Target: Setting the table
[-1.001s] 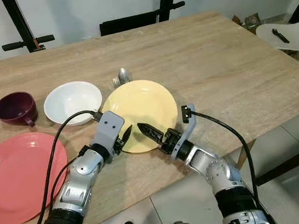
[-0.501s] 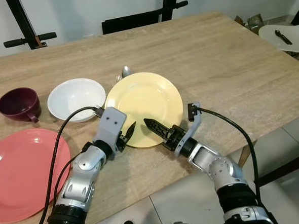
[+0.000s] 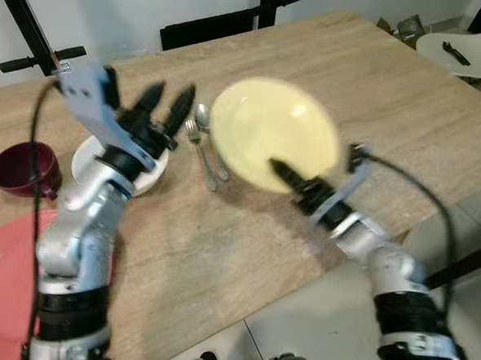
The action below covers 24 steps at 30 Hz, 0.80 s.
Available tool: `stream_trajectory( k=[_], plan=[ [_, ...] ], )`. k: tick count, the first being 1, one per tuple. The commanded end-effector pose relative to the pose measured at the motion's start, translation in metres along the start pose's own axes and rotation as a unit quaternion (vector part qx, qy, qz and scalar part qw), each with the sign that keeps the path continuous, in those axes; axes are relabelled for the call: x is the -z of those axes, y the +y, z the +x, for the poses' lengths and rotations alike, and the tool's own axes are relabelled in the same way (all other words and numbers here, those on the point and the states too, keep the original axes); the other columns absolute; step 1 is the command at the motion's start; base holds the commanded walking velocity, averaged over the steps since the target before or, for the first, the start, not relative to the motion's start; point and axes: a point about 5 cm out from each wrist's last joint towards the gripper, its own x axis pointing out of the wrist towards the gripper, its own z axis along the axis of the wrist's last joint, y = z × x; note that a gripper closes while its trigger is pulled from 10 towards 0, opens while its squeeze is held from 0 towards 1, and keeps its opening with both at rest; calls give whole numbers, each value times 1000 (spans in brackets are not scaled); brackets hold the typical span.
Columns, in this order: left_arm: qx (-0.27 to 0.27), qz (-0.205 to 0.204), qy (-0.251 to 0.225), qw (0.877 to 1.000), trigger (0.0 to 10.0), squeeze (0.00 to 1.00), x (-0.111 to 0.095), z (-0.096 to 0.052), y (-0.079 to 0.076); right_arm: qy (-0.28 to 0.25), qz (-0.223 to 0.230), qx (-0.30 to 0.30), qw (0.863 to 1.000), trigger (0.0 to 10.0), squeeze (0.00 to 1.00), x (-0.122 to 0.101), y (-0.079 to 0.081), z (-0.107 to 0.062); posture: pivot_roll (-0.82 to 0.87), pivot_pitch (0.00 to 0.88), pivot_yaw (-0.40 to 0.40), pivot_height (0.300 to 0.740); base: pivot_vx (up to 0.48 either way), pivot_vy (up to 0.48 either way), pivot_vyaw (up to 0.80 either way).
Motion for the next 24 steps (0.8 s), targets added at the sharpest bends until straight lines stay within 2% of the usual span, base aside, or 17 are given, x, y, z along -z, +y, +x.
stream_trajectory(
  k=[1,3,4,5,7,8,10,11,12,13,16,22,23,24],
  plan=[
    [13,-12,58,998,10000,0,23,-8,-7,-31,-11,6,999,10000,0,-14,6,-9,-102,60,36,740,0,0,0],
    [14,-9,73,997,10000,0,30,-9,-9,-36,-27,8,999,10000,0,-18,8,-11,-106,58,38,740,0,0,0],
    [13,5,104,994,10000,0,45,-11,-13,-45,-68,23,996,10000,0,-27,9,-14,-113,55,41,740,0,0,0],
    [11,10,116,993,10000,0,49,-12,-14,-48,-84,29,995,10000,0,-30,10,-15,-114,55,43,740,0,0,0],
    [11,10,116,993,10000,0,49,-12,-14,-48,-84,29,995,10000,0,-30,10,-15,-114,55,43,740,0,0,0],
    [5,15,128,992,10000,0,54,-13,-14,-64,-107,52,991,10000,0,-38,8,-16,-116,54,48,740,0,0,0],
    [-3,31,148,989,10000,0,63,-15,-15,-95,-211,109,967,10000,0,-59,8,-18,-127,52,56,740,0,0,0],
    [-3,31,148,989,10000,0,63,-15,-15,-95,-211,109,967,10000,0,-59,8,-18,-127,52,56,740,0,0,0],
    [-3,34,153,988,10000,0,66,-15,-17,-108,-253,126,953,10000,0,-67,10,-19,-127,52,56,740,0,0,0],
    [-2,34,155,987,10000,0,66,-14,-19,-127,-273,130,945,10000,0,-74,16,-18,-134,48,66,740,0,0,0],
    [1,30,148,988,10000,0,64,-9,-24,-159,-307,126,930,10000,0,-86,33,-16,-135,42,68,740,0,0,0],
    [6,23,138,990,10000,0,61,-3,-29,-198,-310,108,924,10000,0,-98,51,-12,-140,31,83,740,0,0,0],
    [10,24,135,991,10000,0,60,0,-30,-218,-310,100,920,10000,0,-107,59,-10,-140,31,83,740,0,0,0],
    [10,24,135,991,10000,0,60,0,-30,-218,-310,100,920,10000,0,-107,59,-10,-140,31,83,740,0,0,0]
  ],
)
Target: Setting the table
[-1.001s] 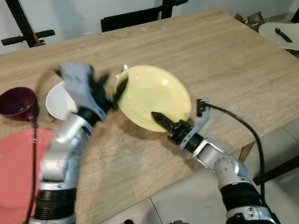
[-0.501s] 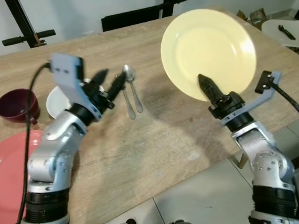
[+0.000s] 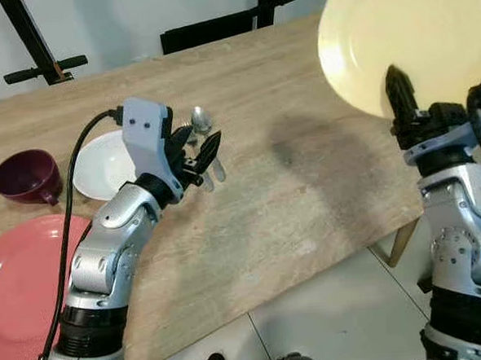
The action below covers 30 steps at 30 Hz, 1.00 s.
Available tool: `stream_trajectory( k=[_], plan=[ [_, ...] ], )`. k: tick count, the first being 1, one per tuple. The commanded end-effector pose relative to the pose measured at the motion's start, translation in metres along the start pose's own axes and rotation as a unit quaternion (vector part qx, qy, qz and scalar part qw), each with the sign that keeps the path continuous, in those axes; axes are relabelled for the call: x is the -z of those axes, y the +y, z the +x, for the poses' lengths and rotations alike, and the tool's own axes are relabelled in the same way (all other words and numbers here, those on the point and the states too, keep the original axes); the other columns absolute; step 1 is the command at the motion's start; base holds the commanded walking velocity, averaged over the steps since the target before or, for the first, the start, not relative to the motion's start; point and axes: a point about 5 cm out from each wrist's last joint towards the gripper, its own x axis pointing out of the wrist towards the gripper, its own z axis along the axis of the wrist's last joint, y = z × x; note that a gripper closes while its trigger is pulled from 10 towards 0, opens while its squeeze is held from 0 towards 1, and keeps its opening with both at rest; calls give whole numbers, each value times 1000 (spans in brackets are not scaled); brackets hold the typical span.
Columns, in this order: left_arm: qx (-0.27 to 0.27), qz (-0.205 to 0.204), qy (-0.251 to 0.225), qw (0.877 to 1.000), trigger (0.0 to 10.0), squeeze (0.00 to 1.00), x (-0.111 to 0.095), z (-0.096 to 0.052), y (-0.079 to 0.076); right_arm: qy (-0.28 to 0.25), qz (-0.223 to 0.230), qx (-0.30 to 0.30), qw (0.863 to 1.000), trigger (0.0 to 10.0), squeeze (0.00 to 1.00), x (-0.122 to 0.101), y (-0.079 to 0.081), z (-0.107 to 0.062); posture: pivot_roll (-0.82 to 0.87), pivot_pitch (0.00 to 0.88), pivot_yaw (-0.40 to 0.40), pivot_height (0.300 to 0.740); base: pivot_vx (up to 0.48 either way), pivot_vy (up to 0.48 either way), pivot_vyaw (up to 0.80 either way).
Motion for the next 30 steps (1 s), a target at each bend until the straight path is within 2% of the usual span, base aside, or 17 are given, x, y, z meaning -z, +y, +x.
stream_trajectory(
  k=[1,5,9,15,17,19,20,21,24,26,28,29,30],
  plan=[
    [3,1,6,1000,10000,0,1,2,-1,-34,-3,0,999,10000,0,-14,3,2,-143,27,85,740,0,0,0],
    [-1,6,-3,1000,10000,0,-2,6,2,-76,3,-6,997,10000,0,-30,6,5,-145,15,87,740,0,0,0],
    [-2,4,-7,1000,10000,0,-4,8,2,-120,27,-18,992,10000,0,-52,11,10,-152,9,89,740,0,0,0],
    [1,5,-5,1000,10000,0,-2,9,0,-130,62,-13,989,10000,0,-57,8,11,-153,2,88,740,0,0,0],
    [0,6,-3,1000,10000,0,0,9,1,-135,140,-28,981,10000,0,-59,8,8,-154,3,91,740,0,0,0],
    [0,6,-3,1000,10000,0,0,9,1,-135,140,-28,981,10000,0,-59,8,8,-154,3,91,740,0,0,0],
    [0,7,-1,1000,10000,0,1,9,1,-125,172,-36,976,10000,0,-53,7,6,-154,2,92,740,0,0,0],
    [0,9,1,1000,10000,0,2,10,1,-111,170,-31,979,10000,0,-47,5,4,-154,2,92,740,0,0,0],
    [-4,30,13,999,10000,0,8,9,1,-52,104,-1,993,10000,0,-19,-4,-2,-154,2,92,740,0,0,0],
    [-12,50,30,998,10000,0,17,7,2,-27,91,34,995,10000,0,-5,-12,-7,-154,2,92,740,0,0,0],
    [-24,59,59,996,10000,0,29,4,3,8,12,68,998,10000,0,11,-18,-15,-154,2,92,740,0,0,0],
    [-24,59,59,996,10000,0,29,4,3,8,12,68,998,10000,0,11,-18,-15,-154,2,92,740,0,0,0],
    [-28,60,64,996,10000,0,33,2,3,26,-13,73,997,10000,0,19,-18,-21,-166,13,89,740,0,0,0]
  ],
)
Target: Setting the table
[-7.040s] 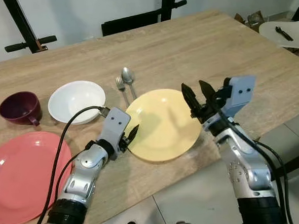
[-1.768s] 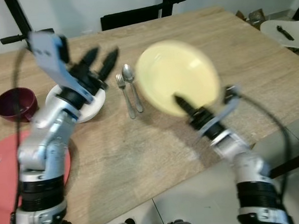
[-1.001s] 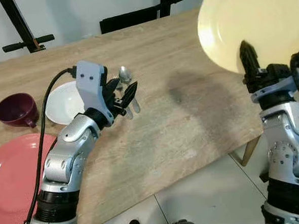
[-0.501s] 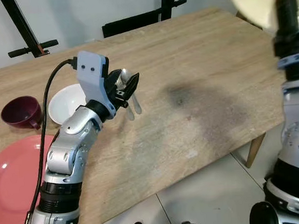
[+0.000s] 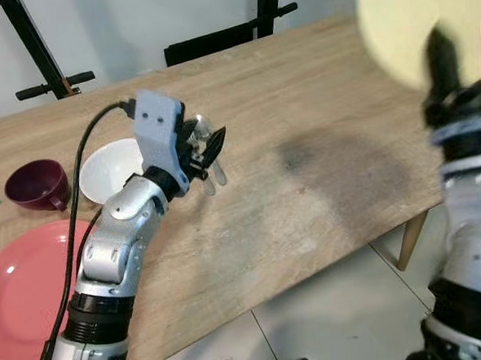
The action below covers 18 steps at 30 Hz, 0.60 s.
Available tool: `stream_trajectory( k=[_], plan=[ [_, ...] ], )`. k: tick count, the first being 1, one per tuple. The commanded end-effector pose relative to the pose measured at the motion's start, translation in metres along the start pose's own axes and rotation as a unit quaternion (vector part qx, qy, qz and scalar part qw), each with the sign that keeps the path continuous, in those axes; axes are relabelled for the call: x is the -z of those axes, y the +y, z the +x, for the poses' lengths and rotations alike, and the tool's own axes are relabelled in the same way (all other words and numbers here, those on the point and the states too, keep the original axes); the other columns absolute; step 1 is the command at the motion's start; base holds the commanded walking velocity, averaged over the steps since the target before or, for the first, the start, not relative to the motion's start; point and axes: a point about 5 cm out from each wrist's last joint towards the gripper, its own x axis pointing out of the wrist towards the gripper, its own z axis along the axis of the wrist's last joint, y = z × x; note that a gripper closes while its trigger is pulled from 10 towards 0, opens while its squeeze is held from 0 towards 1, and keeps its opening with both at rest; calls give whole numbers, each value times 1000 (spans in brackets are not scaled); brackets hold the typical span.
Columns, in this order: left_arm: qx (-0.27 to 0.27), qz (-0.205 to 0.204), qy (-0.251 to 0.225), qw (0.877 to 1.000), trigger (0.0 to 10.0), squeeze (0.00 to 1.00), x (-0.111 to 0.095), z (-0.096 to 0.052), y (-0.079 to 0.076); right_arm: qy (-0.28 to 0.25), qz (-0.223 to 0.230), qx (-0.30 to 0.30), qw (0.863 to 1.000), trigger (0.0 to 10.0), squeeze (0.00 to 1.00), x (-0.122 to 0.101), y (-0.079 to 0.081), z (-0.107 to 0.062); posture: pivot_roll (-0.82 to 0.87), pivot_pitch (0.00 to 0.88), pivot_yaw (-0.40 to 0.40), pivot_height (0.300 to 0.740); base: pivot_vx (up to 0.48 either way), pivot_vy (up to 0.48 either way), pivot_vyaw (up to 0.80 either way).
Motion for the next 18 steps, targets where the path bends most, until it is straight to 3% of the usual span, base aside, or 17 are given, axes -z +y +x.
stream_trajectory(
  k=[1,3,6,18],
  plan=[
    [-17,9,20,1000,10000,0,11,-5,3,18,-36,7,999,10000,0,12,2,-10,-166,19,88,740,0,0,0],
    [-32,6,23,999,10000,0,13,-8,6,50,-17,23,998,10000,0,27,0,-22,-164,25,83,740,0,0,0],
    [-47,8,23,999,10000,0,14,-9,8,62,-12,21,998,10000,0,33,1,-28,-164,32,77,740,0,0,0],
    [-63,26,20,998,10000,0,18,-10,5,52,-9,7,999,10000,0,33,7,-20,-158,34,65,740,0,0,0]
  ],
)
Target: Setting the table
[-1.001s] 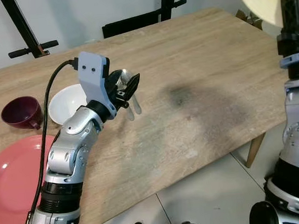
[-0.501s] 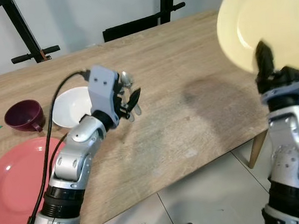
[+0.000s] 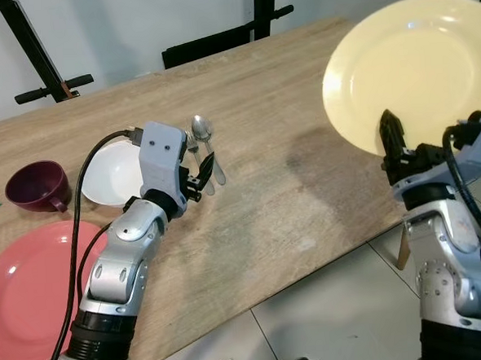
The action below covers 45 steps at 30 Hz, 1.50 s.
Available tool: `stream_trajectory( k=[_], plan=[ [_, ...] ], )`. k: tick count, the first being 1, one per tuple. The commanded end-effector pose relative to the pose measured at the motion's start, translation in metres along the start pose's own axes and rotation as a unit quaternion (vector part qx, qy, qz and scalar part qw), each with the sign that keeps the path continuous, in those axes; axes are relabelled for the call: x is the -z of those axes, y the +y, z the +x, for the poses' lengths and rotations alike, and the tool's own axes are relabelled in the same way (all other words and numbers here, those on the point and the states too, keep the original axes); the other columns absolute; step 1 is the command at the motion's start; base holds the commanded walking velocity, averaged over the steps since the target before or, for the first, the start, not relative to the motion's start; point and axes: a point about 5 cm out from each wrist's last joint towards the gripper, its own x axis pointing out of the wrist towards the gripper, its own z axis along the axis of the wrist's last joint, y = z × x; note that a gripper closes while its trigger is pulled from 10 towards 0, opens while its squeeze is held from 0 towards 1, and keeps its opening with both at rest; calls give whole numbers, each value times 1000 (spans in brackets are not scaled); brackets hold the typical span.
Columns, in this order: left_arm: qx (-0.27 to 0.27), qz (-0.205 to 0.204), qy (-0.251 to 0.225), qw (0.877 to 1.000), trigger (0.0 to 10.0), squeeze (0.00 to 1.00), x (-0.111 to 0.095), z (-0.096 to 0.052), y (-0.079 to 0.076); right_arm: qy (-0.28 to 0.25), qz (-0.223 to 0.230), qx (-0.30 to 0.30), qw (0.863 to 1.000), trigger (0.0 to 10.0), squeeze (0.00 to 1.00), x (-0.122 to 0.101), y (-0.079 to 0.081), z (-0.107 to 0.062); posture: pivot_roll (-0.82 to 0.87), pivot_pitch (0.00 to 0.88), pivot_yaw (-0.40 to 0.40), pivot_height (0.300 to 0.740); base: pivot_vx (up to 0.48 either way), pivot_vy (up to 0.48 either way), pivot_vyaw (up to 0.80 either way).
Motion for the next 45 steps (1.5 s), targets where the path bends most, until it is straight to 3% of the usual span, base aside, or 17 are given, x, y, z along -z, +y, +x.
stream_trajectory(
  k=[1,13,45],
  plan=[
    [-4,3,2,1000,10000,0,4,-3,-2,-3,-5,-2,1000,10000,0,1,2,1,-158,38,62,740,0,0,0],
    [-15,0,4,1000,10000,0,6,-3,-6,4,-12,-5,1000,10000,0,5,3,-1,-159,44,59,740,0,0,0],
    [-10,0,0,1000,10000,0,4,-3,-7,12,-19,2,1000,10000,0,10,-1,-1,-159,52,60,740,-311,0,0]
  ],
)
